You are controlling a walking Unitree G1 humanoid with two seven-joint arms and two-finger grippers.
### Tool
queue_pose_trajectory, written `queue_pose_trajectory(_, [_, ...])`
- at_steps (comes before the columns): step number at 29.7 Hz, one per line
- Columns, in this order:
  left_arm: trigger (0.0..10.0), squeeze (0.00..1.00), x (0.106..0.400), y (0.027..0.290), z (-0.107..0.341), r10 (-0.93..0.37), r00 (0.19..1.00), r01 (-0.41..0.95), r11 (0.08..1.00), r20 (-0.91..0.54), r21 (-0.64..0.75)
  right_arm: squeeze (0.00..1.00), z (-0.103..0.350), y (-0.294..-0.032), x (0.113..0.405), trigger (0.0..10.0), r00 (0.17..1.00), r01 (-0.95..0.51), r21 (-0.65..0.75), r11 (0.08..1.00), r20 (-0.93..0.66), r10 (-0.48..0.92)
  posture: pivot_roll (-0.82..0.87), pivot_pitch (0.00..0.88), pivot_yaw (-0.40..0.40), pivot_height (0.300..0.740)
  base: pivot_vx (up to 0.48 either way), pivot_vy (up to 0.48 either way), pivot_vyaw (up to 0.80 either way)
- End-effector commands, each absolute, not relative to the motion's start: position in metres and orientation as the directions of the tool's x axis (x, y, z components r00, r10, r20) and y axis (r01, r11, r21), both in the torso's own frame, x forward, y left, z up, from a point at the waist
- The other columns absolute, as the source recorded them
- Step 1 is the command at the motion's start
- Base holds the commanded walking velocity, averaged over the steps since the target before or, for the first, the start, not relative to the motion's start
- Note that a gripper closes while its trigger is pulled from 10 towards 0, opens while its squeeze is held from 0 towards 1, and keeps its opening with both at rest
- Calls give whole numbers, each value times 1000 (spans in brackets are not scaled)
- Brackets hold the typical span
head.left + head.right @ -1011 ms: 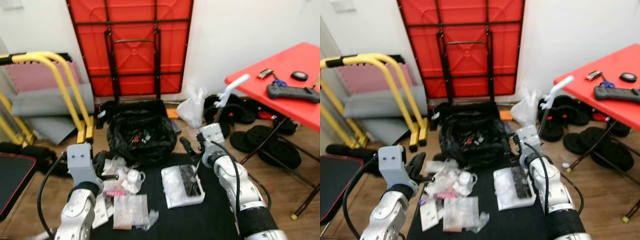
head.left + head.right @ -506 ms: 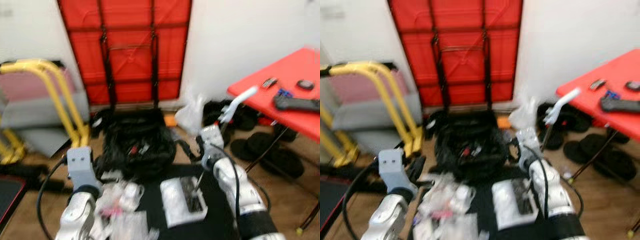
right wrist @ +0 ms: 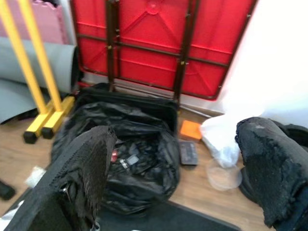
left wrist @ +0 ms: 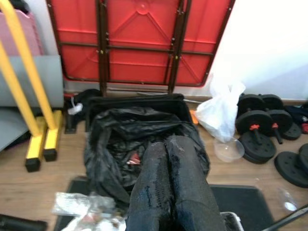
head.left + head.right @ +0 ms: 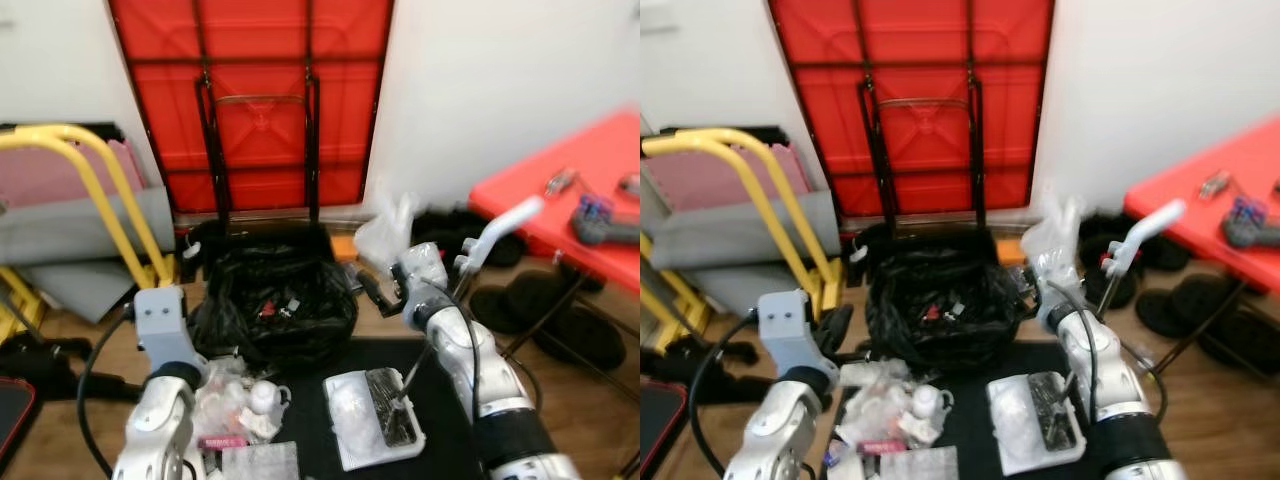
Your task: Sweep floor
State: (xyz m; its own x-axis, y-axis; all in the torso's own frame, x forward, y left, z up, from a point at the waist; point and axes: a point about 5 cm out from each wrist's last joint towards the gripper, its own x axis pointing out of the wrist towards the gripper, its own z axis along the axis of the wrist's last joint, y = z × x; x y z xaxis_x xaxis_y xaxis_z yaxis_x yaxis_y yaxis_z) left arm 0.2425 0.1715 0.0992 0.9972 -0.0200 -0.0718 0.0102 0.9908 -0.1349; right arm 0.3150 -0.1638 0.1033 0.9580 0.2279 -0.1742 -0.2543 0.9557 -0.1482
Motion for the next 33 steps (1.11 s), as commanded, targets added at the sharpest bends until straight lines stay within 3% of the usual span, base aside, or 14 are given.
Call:
queue_pose_trajectory(1, [10000,0,241,169,96,-33,995,20,990,-93,-140,0,101,-166,314,10000,960,-243,-136,960,-177,218,-27,0,-19,740,0,0,0])
queue_pose_trajectory(23, [10000,0,241,168,96,-40,995,26,989,-87,-146,0,103,-165,314,10000,960,-249,-147,957,-170,224,-30,0,-19,740,0,-411,0])
queue_pose_trajectory(33, [10000,0,241,172,95,-6,995,-9,989,-101,-149,0,103,-166,314,10000,960,-248,-142,958,-171,223,-25,0,-19,740,0,-55,0])
